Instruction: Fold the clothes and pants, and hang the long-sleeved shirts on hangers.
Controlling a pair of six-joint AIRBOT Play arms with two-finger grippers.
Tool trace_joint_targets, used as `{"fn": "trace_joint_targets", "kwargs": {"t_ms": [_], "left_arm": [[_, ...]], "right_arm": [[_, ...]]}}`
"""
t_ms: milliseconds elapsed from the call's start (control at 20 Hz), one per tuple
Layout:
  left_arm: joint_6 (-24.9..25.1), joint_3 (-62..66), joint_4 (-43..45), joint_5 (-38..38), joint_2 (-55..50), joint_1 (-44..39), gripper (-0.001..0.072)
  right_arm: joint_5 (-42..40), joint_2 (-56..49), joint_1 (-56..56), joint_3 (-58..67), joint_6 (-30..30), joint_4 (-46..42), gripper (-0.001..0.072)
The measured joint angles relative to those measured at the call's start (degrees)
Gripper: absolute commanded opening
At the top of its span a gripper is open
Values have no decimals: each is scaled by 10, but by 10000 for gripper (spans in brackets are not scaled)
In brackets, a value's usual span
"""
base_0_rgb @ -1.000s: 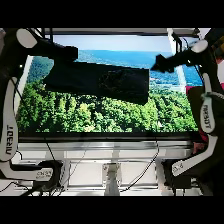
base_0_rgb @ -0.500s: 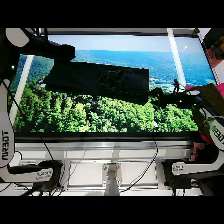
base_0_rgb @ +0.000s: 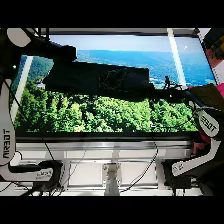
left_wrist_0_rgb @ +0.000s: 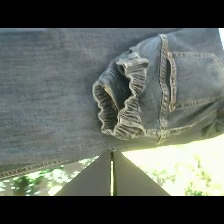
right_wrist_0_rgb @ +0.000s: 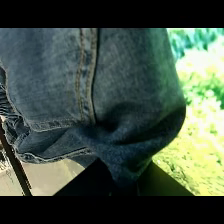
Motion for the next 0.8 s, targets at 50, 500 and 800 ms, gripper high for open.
{"fn": "trace_joint_targets", "kwargs": {"t_ms": [50,500,800], "left_arm": [[0,0,0,-1,-8,-1,18],[-22,0,-2,-1,-151,-64,18],[-33,0,-52,42,-260,-176,17]], "right_arm": [[3,4,-2,5,6,-4,29],[174,200,-105,16,76,-189,29],[332,337,-203,17,82,-231,28]]}}
